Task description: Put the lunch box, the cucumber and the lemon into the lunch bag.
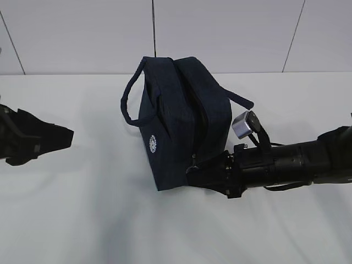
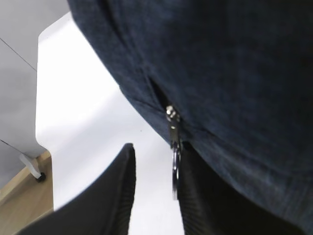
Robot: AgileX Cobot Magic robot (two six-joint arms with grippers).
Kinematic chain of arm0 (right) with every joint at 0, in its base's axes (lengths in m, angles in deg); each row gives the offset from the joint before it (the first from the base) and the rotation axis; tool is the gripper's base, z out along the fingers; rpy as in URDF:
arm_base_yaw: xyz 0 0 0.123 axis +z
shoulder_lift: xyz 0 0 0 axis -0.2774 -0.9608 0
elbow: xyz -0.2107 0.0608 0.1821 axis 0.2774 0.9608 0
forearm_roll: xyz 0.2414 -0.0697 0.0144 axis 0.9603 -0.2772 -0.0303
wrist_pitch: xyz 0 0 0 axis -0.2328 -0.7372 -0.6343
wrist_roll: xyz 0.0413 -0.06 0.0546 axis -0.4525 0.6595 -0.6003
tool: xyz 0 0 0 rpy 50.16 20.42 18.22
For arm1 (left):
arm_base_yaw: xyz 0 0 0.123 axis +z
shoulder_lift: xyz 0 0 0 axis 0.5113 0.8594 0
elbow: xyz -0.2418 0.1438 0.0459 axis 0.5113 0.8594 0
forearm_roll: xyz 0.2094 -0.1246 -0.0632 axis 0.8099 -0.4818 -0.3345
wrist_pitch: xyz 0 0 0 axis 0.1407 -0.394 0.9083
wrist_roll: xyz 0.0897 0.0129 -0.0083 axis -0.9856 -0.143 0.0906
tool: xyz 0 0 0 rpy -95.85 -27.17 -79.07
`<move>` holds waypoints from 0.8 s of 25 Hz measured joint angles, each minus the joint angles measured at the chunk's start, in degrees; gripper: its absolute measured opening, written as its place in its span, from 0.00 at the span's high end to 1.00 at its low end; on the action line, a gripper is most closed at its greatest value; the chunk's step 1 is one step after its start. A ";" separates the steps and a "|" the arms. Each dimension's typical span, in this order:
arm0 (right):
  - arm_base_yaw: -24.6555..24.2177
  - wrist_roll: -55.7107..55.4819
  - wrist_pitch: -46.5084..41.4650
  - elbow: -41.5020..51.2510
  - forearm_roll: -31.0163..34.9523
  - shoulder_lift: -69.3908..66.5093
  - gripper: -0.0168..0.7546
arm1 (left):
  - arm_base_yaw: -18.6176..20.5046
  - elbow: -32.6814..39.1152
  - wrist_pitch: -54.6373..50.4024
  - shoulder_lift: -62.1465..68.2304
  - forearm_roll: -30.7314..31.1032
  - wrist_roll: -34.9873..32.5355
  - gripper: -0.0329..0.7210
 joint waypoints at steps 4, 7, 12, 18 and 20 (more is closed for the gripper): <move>0.00 0.00 1.42 0.00 0.00 0.00 0.67 | 0.00 0.00 0.00 0.00 0.00 0.00 0.63; 0.00 0.00 2.04 0.00 0.00 0.00 0.67 | 0.00 0.00 0.00 0.00 -0.12 0.00 0.63; 0.00 -0.13 2.27 0.00 0.00 0.00 0.69 | 0.00 0.00 0.00 0.00 -0.24 0.00 0.63; 0.00 -0.37 2.27 0.00 0.00 0.00 0.69 | 0.00 0.00 0.00 0.00 -0.24 0.00 0.63; 0.00 -0.37 2.27 0.00 0.00 0.00 0.69 | 0.00 0.00 0.00 0.00 -0.35 0.00 0.63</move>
